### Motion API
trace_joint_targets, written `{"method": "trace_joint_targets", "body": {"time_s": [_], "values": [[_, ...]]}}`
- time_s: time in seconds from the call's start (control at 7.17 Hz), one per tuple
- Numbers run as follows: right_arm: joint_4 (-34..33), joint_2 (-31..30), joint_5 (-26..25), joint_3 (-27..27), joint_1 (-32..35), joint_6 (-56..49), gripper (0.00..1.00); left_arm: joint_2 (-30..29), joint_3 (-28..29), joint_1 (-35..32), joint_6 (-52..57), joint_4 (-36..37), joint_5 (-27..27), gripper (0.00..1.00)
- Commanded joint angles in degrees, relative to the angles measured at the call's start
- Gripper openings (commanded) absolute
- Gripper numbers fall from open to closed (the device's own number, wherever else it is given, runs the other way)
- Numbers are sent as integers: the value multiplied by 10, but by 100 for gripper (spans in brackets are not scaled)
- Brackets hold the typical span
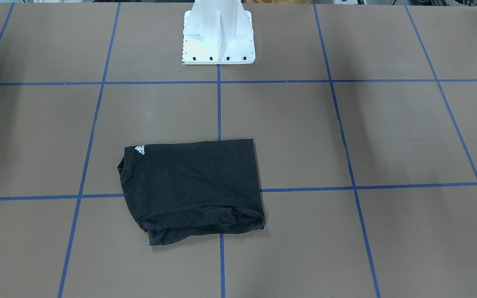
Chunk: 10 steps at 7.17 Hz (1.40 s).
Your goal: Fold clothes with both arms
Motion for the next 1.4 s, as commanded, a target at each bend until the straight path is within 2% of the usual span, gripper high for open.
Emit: {"method": "trace_joint_targets", "body": {"time_s": [0.0,1.26], "values": [[1,1,6,-2,0,1,100,-5,-3,1,-2,4,3,100],[2,-1,-3,1,0,9,100,2,-13,1,-2,7,2,100]]}}
